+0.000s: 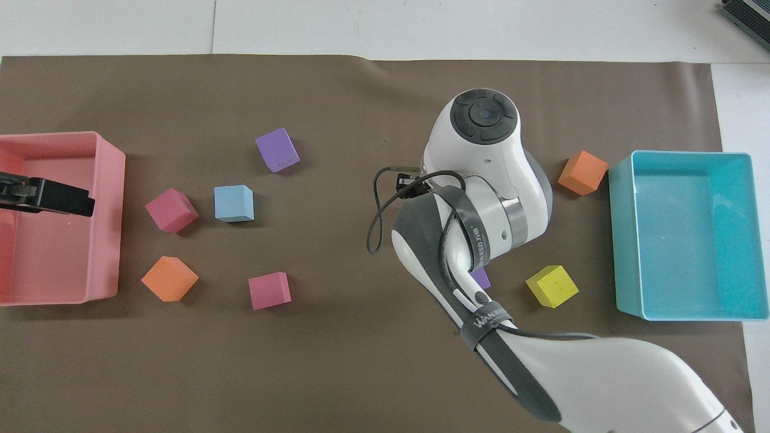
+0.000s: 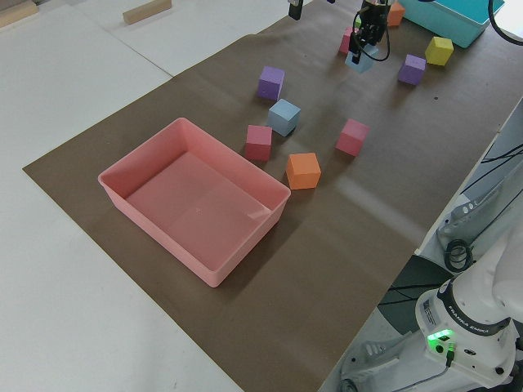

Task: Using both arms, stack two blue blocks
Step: 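Carry the light-blue cube with the right gripper to the table center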

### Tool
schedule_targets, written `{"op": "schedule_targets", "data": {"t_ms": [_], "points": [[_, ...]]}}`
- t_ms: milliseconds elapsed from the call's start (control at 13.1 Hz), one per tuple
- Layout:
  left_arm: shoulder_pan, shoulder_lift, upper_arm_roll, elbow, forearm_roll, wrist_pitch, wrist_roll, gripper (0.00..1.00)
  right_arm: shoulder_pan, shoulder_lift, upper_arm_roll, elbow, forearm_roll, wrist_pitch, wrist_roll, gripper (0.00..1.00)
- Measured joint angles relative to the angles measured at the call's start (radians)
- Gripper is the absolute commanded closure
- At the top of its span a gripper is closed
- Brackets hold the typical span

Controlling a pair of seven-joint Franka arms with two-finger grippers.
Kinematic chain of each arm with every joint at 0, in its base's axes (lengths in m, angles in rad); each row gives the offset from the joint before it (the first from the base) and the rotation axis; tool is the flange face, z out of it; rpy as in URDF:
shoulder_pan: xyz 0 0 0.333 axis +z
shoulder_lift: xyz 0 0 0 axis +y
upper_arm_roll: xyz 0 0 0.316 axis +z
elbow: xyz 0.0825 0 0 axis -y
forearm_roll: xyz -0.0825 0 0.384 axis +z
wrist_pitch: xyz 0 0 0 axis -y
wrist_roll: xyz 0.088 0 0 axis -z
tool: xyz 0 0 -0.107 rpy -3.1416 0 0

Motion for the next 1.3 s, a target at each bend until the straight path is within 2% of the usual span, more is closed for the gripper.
{"op": "schedule_targets", "data": {"t_ms": [1300], "points": [[0.000, 0.000, 0.002, -0.003, 0.000, 0.035, 0.000, 0.00, 0.075, 0.079, 0.005, -0.001, -0.005, 0.124, -0.032, 1.00]]}}
